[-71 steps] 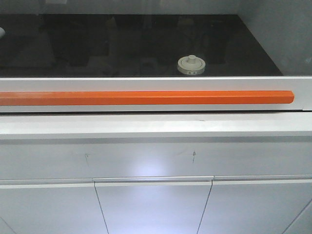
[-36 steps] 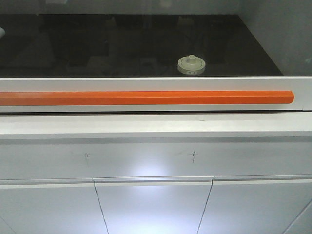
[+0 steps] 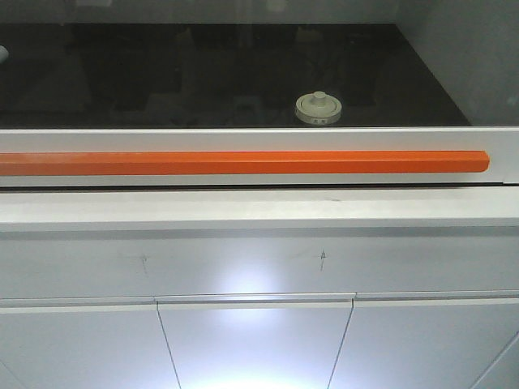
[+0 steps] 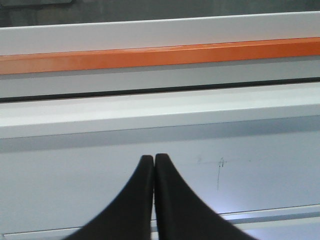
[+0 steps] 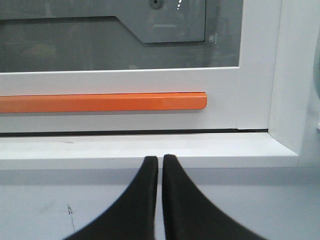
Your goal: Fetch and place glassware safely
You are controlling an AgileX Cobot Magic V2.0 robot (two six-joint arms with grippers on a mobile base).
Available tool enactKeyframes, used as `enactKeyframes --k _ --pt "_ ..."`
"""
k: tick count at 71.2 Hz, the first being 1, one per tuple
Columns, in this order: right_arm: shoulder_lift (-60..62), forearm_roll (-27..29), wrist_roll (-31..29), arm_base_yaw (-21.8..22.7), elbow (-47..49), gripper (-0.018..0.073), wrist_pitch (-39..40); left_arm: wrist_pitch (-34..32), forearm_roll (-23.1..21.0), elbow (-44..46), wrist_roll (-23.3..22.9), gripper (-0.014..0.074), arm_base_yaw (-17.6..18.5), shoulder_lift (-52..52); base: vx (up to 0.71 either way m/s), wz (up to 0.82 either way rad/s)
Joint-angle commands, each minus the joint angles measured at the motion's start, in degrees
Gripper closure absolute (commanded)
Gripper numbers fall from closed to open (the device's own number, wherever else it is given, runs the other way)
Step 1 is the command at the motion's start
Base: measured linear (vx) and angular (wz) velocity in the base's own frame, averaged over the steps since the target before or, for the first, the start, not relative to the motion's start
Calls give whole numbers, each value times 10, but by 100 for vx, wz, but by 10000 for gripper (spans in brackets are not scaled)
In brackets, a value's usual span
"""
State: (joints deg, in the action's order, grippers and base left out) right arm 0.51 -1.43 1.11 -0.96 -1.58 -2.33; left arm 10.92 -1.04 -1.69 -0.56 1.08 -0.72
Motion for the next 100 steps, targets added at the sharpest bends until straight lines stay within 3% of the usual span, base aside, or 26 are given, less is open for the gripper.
enactKeyframes --k 1,47,57,67,72,81,100 --pt "7 -1 -2 1 -11 560 43 -42 -1 -16 -4 603 4 -7 0 0" --pt "7 -2 -2 1 -9 560 71 -66 -2 -16 -2 603 4 -7 0 0" --pt "7 -2 -2 1 -9 560 113 -173 -7 -15 -9 603 4 -7 0 0" --pt "7 -4 -2 1 25 560 153 -323 -6 6 -39 603 4 -5 0 0" --pt "3 -8 -5 1 62 560 143 -333 -6 40 -51 603 4 3 0 0" --pt "-33 -8 -5 1 159 560 105 -289 -6 160 -51 603 4 57 0 0" --pt "-214 -10 -6 1 373 560 82 -274 -6 432 -49 603 4 286 0 0"
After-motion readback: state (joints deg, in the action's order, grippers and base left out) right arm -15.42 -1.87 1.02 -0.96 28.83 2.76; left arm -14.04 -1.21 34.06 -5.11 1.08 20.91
